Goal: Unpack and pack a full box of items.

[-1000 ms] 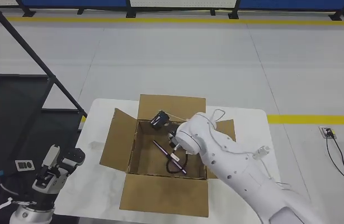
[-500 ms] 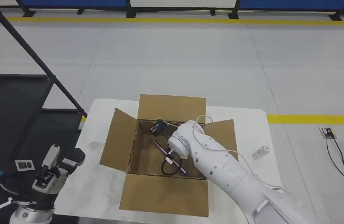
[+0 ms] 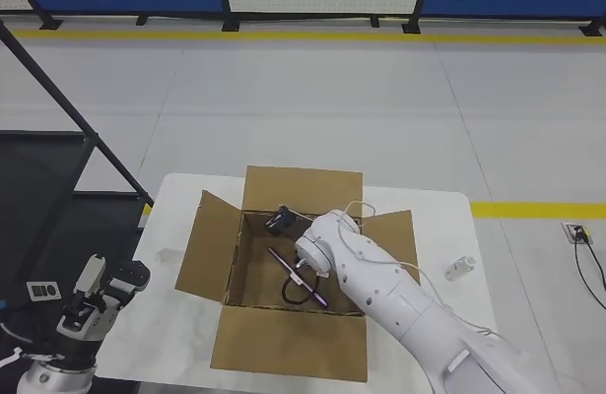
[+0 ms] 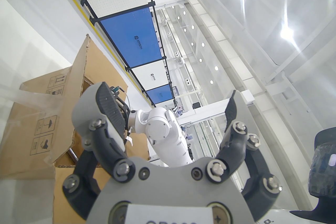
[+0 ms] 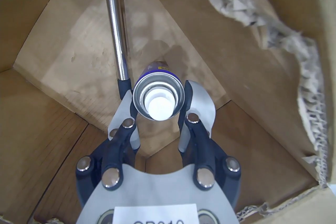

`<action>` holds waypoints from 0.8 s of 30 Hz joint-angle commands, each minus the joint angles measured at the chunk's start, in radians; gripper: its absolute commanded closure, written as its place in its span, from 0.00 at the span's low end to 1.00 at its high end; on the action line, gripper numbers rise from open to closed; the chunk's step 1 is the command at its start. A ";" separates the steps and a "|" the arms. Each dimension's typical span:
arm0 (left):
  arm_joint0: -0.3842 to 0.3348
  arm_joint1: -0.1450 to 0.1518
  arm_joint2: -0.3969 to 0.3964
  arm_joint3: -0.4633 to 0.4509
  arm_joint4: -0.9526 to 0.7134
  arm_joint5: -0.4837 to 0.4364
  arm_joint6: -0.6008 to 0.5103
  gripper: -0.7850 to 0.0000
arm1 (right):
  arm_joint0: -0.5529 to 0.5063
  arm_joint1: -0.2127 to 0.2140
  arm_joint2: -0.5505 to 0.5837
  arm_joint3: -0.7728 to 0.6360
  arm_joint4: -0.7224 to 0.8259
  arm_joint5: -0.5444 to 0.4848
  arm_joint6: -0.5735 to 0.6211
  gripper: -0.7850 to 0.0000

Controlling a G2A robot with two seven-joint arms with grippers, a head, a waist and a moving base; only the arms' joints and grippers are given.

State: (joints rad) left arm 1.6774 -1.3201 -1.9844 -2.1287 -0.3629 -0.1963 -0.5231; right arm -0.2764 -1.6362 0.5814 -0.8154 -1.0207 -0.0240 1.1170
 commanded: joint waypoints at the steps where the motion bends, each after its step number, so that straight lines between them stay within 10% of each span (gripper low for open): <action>1: 0.000 0.000 0.000 0.000 0.000 0.000 0.000 0.00 | -0.005 0.006 0.010 -0.029 -0.017 0.012 0.023 0.55; 8: 0.000 0.000 0.000 0.000 0.000 0.000 0.000 0.00 | -0.071 0.063 0.109 -0.210 -0.076 0.000 0.093 0.51; 12: 0.000 0.000 0.000 0.000 0.000 0.000 0.000 0.00 | -0.148 0.106 0.187 -0.374 -0.154 0.020 0.138 0.25; 15: 0.000 0.000 0.000 0.000 0.000 0.000 0.000 0.00 | -0.251 0.149 0.284 -0.559 -0.225 0.029 0.160 0.22; 17: 0.000 0.000 0.000 0.000 0.000 0.000 0.000 0.00 | -0.342 0.179 0.371 -0.706 -0.286 0.044 0.182 0.00; 24: 0.000 0.000 0.000 0.000 0.000 0.000 0.000 0.00 | -0.673 0.245 0.697 -1.139 -0.445 0.155 0.183 0.00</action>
State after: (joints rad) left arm 1.6774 -1.3201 -1.9844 -2.1287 -0.3629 -0.1963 -0.5231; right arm -0.9039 -1.3954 1.2258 -1.9022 -1.4565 0.1129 1.3062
